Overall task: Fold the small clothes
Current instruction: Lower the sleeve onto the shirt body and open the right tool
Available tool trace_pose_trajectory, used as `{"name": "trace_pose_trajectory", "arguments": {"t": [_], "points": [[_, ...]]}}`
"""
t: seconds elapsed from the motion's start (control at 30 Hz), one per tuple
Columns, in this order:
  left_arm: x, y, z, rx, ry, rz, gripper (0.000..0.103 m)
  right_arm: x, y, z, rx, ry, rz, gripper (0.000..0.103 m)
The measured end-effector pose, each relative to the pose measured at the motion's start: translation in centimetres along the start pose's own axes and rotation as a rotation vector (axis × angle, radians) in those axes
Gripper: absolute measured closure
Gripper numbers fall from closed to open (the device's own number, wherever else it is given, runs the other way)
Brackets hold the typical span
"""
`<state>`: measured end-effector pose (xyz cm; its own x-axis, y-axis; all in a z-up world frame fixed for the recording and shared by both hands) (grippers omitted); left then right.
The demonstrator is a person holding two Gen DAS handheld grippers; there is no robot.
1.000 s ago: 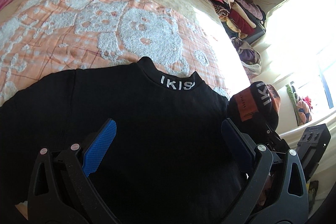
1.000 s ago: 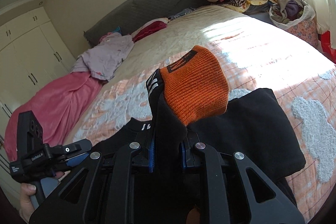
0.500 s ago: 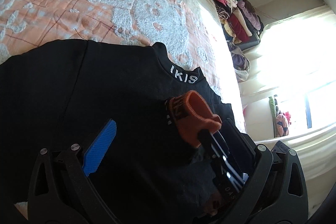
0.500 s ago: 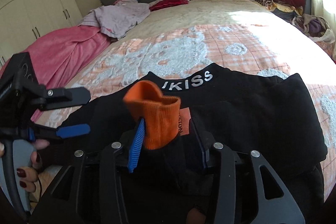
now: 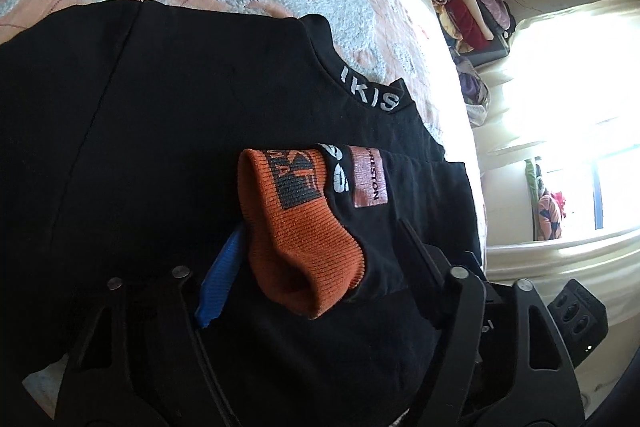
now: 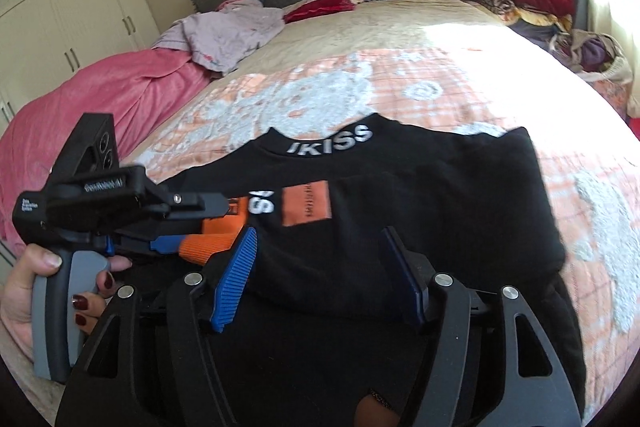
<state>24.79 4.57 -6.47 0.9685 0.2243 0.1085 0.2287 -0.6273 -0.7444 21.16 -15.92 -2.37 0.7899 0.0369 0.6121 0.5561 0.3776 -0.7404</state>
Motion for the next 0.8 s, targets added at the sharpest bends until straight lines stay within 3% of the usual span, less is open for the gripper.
{"name": "trace_pose_trajectory", "arguments": {"t": [0.07,0.1,0.13,0.43,0.67,0.8], "points": [[-0.1,0.5,-0.4,0.036,0.026,-0.012,0.064,-0.3,-0.8,-1.1,-0.007,0.023,-0.011,0.04],[-0.1,0.6,-0.6,0.049,0.037,-0.018,0.081,-0.4,-1.2,-1.5,-0.014,0.032,-0.018,0.04],[-0.1,0.6,-0.9,0.057,0.052,-0.028,0.088,-0.4,-1.6,-2.0,-0.021,0.043,-0.025,0.04],[-0.6,-5.1,-3.4,0.181,0.191,-0.216,0.094,-0.9,-3.3,-5.3,-0.125,0.1,-0.034,0.04],[-0.6,-5.9,-0.8,0.228,0.153,-0.183,0.093,-0.6,-1.9,-5.5,-0.163,0.101,0.003,0.04],[-1.0,-6.4,-0.6,0.311,0.176,-0.21,0.088,-0.3,-0.1,-4.8,-0.171,0.077,0.043,0.04]]}}
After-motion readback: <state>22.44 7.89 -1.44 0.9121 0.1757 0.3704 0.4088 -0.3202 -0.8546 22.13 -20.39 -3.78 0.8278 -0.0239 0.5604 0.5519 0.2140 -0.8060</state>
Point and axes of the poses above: each gripper's, at about its wrist camera, not at the fingertips, and y roughly the way its jaws point, z to its left, x to its top, the point moved 2 cm from there along y, roughly the way its jaws point, and after that the axes turned 8 degrees about z, right-handed, at the moved point
